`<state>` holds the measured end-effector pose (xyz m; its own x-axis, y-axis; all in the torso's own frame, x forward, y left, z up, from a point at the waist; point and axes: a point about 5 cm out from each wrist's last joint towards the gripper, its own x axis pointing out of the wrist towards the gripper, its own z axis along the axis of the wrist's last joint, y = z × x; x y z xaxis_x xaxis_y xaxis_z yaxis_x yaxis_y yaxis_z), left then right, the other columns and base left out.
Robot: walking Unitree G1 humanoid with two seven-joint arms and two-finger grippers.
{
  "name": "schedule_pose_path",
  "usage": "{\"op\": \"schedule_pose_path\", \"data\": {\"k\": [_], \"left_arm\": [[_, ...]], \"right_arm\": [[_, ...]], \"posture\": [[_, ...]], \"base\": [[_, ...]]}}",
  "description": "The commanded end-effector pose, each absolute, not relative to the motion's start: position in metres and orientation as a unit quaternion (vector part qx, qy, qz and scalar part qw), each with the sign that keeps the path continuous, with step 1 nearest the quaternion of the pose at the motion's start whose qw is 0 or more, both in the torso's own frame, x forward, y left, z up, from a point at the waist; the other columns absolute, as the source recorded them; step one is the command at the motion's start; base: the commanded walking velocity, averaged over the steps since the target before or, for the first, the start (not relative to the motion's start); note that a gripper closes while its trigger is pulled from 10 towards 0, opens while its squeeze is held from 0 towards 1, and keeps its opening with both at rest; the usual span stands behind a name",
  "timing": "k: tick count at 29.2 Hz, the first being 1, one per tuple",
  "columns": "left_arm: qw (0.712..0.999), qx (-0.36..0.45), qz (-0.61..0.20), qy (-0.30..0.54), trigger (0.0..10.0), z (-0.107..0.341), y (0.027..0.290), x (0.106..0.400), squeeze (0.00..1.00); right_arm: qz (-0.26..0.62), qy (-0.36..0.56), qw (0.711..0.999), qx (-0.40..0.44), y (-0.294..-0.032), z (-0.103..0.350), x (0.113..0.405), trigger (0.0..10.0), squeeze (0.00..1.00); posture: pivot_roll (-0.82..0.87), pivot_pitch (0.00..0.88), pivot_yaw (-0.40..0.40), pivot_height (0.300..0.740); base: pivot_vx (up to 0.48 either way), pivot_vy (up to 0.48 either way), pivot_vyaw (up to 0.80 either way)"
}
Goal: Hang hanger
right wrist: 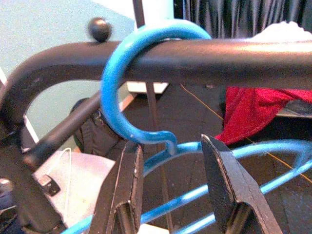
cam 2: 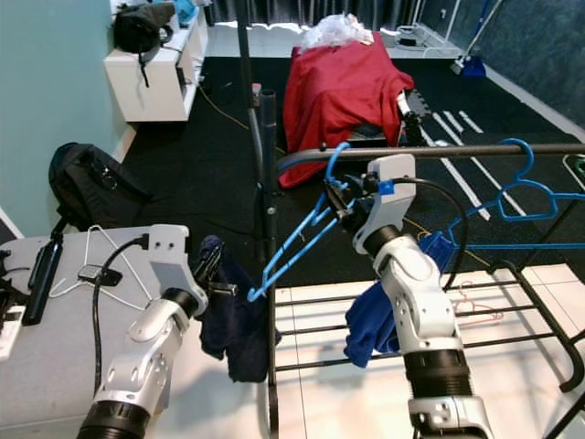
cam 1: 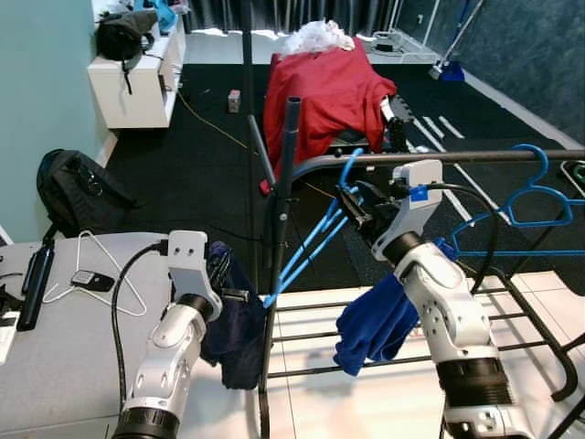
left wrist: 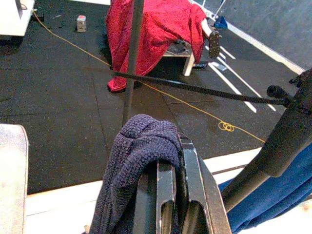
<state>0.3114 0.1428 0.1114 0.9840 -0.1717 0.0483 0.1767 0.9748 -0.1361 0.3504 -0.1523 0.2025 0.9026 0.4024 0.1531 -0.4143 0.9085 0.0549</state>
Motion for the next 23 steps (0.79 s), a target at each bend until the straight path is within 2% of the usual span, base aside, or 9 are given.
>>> {"op": "schedule_pose_path", "data": {"k": [1,23], "left_arm": [[0.994,-0.067,-0.090,-0.015,10.0,0.112,0.146,0.313,0.00],[0.993,-0.064,-0.101,-0.017,10.0,0.115,0.144,0.312,0.00]], "right_arm": [[0.212,-0.059,0.974,0.046,-0.154,0.199,0.353,10.0,0.00],[0.269,-0.062,0.961,0.025,-0.146,0.209,0.346,10.0,0.00]], "posture": [[-0.06,0.063,-0.038,0.740],[-0.06,0.068,-0.030,0.740]], "base": [[0.000,0.000,0.00],[0.000,0.000,0.00]]}}
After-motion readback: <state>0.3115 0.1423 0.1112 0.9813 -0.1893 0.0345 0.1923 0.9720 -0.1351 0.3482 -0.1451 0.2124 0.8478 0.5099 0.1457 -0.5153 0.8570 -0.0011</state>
